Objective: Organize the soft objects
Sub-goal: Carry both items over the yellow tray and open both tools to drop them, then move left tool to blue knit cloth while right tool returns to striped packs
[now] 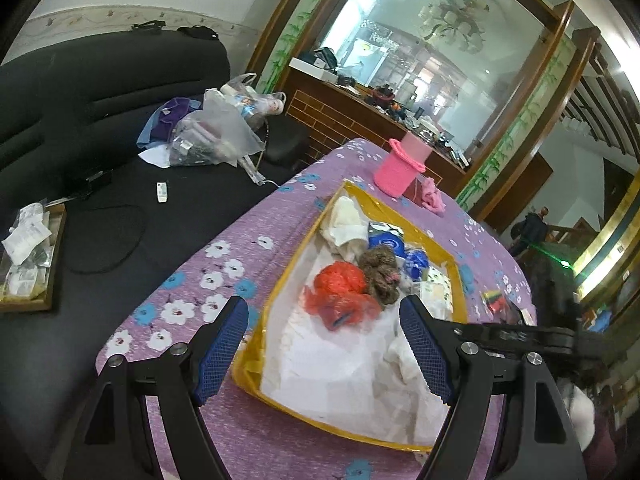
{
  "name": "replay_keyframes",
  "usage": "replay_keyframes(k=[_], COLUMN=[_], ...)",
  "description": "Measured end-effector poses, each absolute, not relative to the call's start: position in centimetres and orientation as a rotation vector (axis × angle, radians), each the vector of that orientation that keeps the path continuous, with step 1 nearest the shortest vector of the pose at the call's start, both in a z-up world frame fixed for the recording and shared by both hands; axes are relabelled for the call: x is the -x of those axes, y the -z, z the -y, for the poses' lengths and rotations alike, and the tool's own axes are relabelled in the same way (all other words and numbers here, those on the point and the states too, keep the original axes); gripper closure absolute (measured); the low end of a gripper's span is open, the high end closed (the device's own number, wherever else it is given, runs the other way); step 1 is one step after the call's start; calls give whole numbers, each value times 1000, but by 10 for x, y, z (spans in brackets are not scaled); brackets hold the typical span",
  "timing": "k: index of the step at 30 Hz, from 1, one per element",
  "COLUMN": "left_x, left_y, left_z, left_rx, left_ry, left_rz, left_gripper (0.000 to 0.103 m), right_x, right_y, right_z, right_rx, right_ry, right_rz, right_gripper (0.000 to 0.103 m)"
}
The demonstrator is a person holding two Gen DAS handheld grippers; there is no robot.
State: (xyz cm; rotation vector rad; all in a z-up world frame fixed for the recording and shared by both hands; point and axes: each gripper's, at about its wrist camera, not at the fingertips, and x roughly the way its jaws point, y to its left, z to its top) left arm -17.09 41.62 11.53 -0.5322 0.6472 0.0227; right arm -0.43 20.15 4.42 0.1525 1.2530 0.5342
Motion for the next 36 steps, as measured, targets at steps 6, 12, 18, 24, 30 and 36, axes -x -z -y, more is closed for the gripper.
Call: replay_keyframes(k=[6, 12, 18, 24, 30, 36], left_x=[169, 169, 175, 172, 150, 107], left_y=[-115, -120, -139, -147, -145, -152], left_z=[-418, -411, -378, -328, -275, -221], left_rx=[547, 529, 432, 350, 297, 225], left_ry=[-23, -3, 89, 233, 319, 367], left_rz=[-649, -644, -607, -631, -700, -781], left_gripper=[22, 22, 19, 16, 16, 16], right_x=[-15, -7, 24, 59, 87, 94], right_y=[-38, -81, -128, -163, -179, -167], right_z=[-216, -193, -137, -46, 58, 121], right_rx=[-121, -203, -186, -107, -175, -296], right_ry=[-503, -528, -472, -274, -74, -26], right_rz=[-1241, -1115, -970, -869, -825, -819], right_gripper=[74, 70, 70, 70, 51, 51])
